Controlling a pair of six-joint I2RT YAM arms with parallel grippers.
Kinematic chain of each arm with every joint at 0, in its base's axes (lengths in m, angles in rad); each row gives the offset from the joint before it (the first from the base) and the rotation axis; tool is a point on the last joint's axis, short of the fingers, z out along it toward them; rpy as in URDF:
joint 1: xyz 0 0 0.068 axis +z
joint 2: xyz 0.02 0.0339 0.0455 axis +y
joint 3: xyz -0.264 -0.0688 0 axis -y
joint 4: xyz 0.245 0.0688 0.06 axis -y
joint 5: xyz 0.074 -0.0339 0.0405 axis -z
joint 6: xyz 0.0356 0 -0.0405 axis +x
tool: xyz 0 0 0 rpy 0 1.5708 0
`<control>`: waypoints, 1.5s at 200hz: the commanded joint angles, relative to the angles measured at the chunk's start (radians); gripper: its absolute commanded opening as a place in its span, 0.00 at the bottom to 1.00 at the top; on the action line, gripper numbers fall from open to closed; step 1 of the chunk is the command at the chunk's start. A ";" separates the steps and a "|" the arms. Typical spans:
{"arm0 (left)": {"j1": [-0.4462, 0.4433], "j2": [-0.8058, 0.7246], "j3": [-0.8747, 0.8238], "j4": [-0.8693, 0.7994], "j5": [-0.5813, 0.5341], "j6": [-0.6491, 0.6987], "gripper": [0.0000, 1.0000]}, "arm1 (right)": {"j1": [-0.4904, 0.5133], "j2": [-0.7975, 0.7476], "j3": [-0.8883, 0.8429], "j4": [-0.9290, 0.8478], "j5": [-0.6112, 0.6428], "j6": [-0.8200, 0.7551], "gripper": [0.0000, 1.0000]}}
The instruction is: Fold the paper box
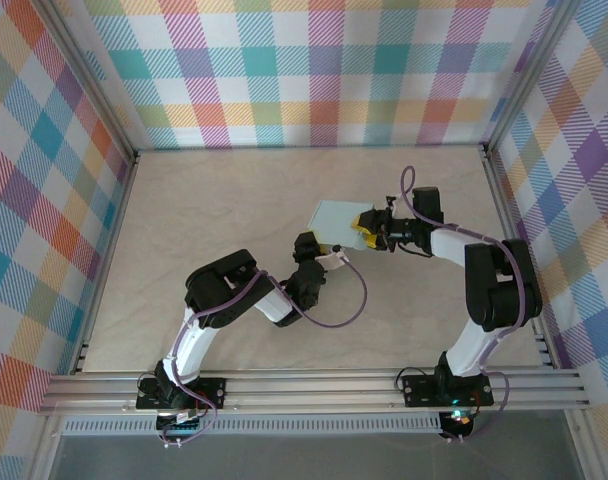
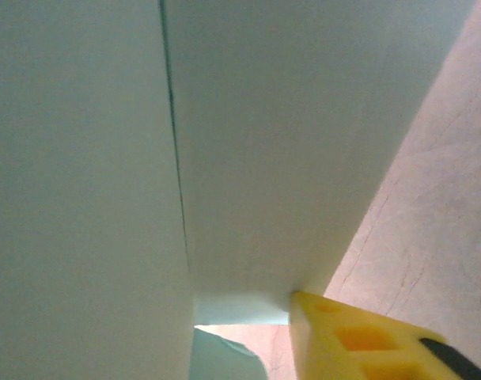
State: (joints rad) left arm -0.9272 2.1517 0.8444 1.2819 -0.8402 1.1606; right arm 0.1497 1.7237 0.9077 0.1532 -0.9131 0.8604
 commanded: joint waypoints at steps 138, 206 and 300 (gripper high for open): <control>0.004 -0.157 -0.008 -0.336 0.013 -0.110 0.07 | -0.030 -0.101 -0.011 -0.158 -0.004 -0.094 0.81; 0.043 -0.412 0.060 -0.948 0.250 -0.356 0.08 | -0.117 -0.251 -0.039 -0.300 0.062 -0.234 0.83; 0.037 -0.285 0.132 -0.957 0.297 -0.410 0.15 | -0.115 -0.143 -0.066 -0.166 0.017 -0.185 0.82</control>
State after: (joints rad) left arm -0.8864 1.8259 0.9394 0.3408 -0.5655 0.7879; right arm 0.0330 1.5581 0.8417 -0.0696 -0.8505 0.6682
